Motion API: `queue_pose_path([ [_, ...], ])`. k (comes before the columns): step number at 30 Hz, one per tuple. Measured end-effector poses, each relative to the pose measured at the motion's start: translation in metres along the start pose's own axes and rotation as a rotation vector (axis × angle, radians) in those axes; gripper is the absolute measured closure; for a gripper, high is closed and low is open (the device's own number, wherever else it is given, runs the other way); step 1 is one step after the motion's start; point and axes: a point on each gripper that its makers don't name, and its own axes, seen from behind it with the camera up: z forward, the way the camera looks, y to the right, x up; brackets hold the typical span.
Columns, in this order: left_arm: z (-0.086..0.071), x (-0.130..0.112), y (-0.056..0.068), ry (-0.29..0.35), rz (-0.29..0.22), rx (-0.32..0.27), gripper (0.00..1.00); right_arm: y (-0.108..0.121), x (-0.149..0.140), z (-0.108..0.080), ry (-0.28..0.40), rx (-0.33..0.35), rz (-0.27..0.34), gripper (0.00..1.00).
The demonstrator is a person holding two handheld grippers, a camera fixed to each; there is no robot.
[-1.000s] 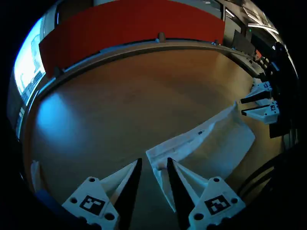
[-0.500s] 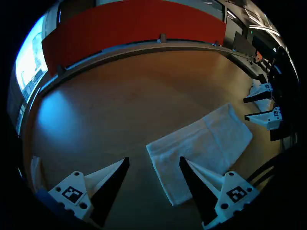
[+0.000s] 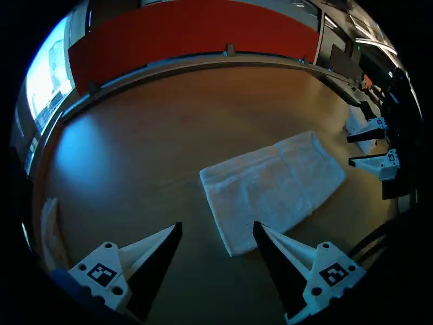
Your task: Fold towel
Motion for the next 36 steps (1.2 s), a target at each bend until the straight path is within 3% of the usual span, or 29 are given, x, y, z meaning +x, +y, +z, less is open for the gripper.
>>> queue_pose_path([
  [11, -0.02, -0.023, 0.004, 0.001, -0.038, 0.018, 0.03, -0.009, -0.014, -0.019, -0.001, -0.004, 0.003, 0.16],
  [23, -0.038, -0.035, 0.0, 0.02, -0.073, 0.054, 0.03, -0.015, -0.019, -0.011, -0.012, 0.031, -0.039, 0.16],
  [36, -0.064, -0.06, -0.016, 0.042, -0.144, 0.118, 0.03, -0.021, -0.015, 0.003, -0.026, 0.077, -0.099, 0.16],
])
